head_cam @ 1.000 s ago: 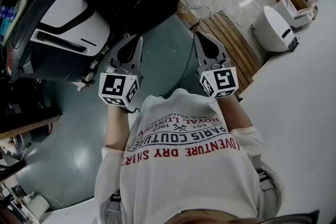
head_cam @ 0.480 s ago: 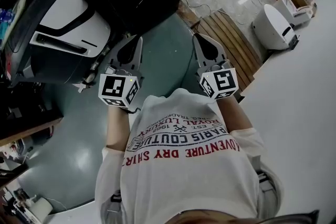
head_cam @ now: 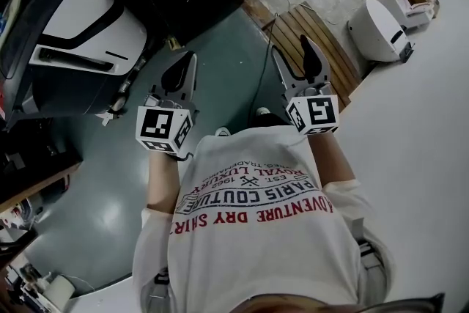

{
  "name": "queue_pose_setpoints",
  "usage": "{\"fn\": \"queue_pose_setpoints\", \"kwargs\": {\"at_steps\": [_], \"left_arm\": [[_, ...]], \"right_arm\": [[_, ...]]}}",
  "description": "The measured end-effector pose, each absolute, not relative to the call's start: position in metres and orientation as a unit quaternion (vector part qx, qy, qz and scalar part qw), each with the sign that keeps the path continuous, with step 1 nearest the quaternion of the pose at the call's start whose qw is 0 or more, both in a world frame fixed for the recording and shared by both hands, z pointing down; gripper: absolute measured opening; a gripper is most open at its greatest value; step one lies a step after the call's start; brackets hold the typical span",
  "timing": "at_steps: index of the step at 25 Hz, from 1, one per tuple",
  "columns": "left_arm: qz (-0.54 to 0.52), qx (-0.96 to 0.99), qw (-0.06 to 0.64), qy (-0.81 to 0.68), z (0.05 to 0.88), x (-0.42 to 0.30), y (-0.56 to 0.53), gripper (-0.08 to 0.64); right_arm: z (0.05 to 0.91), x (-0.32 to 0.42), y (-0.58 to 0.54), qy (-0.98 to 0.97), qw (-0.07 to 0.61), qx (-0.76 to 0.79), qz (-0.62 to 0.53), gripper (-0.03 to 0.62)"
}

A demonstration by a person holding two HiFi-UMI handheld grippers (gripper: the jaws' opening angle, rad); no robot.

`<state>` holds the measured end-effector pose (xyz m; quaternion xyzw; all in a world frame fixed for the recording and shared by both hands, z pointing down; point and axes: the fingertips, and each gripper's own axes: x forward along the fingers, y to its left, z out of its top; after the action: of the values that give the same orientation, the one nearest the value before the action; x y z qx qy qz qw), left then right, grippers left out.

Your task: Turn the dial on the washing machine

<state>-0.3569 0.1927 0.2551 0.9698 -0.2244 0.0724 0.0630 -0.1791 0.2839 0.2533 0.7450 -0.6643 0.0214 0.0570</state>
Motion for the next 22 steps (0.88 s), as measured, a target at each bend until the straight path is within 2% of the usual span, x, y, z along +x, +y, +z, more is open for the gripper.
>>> {"fn": "queue_pose_setpoints", "kwargs": {"at_steps": [9,15,22], "left_arm": [[0.083,0.957,0.061,-0.271,0.268,-0.297,0.157,0.015],[0.100,0.938,0.066,-0.325,0.279,-0.203,0.133,0.017],[0.093,0.919,0.067,-0.376,0.275,-0.105,0.115,0.017]], "right_arm": [[0.278,-0.106,0.232,-0.699,0.066,0.712,0.037,0.279],[0.294,-0.013,0.184,-0.750,0.065,0.655,0.061,0.279],[0.300,0.081,0.139,-0.796,0.096,0.594,0.055,0.279]]}}
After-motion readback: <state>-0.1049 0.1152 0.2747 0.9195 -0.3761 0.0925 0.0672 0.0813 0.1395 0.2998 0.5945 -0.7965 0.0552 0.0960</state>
